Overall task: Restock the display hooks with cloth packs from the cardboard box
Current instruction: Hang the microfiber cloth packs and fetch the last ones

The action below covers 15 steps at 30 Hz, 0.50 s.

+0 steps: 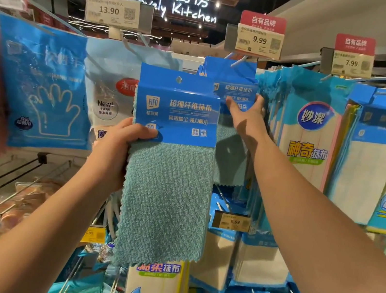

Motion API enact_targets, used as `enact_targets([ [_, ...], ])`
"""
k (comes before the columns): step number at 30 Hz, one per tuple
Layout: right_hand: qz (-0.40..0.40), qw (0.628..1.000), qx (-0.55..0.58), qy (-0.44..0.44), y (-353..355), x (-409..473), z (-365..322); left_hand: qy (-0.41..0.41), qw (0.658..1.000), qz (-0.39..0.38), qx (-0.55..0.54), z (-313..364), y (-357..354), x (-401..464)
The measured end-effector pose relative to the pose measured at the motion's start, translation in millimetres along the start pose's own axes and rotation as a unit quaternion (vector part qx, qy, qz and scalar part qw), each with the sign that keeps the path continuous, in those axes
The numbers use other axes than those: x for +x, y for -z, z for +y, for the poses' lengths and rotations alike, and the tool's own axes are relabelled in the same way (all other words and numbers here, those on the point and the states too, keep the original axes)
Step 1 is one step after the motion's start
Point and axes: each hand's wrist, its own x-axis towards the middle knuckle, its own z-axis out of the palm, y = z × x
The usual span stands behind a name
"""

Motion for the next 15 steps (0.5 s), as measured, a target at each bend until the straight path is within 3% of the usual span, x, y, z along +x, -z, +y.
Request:
enact_targets([
  [5,0.066,0.996,0.018,0.055,3,-81,-2,-0.013,1.000,-0.014,0.004,-8,4,0],
  [10,-0.055,0.975,0.216,-0.019,4,-149,0,0.001,1.000,-0.016,0.007,-18,2,2],
  [13,-0.129,0.969,0.211,-0.023,6,-161,-1,0.006,0.999,-0.036,0.033,-24,-2,4],
  [15,-0.131,0.973,0.190,-0.025,5,-163,0,0.004,0.997,-0.045,0.057,-27,-5,5],
])
